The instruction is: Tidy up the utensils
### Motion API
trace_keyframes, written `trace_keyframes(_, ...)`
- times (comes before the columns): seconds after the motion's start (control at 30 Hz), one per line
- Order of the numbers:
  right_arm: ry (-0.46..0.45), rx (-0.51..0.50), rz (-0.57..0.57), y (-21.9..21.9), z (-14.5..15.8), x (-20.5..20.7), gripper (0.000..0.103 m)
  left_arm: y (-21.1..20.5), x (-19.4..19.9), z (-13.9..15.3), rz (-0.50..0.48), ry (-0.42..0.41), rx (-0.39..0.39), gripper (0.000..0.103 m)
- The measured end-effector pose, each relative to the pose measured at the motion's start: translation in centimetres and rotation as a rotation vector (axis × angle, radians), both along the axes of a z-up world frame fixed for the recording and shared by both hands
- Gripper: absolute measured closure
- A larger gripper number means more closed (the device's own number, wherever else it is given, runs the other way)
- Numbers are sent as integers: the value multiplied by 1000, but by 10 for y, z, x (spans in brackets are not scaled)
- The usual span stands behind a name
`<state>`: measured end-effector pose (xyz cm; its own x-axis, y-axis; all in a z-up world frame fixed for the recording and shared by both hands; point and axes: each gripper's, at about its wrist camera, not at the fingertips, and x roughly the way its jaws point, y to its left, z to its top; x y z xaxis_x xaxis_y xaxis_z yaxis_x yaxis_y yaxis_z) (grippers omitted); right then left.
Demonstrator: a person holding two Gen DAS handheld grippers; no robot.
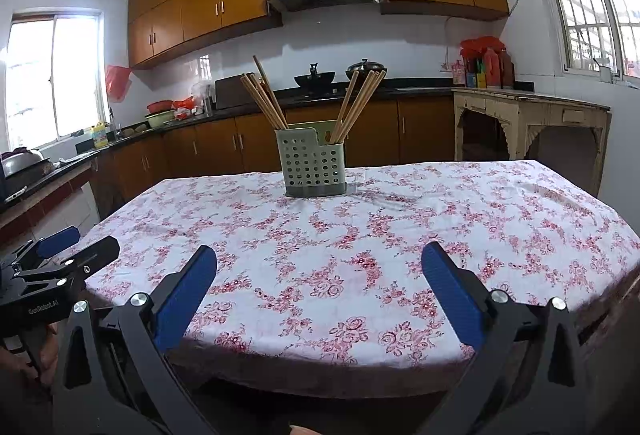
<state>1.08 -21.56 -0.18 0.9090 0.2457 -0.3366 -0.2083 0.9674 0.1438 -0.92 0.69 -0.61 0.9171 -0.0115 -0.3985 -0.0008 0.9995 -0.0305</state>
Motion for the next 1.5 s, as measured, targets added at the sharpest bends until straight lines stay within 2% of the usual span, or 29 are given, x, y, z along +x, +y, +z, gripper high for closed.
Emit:
trace_keyframes(0.33, 25, 6, 3, 3, -2, 0, 2, 4, 1, -3, 11, 18, -32, 4)
trace_keyframes(1.5, 39, 13, 3, 3, -5, -1, 2, 3, 3, -4, 15, 30, -39, 4)
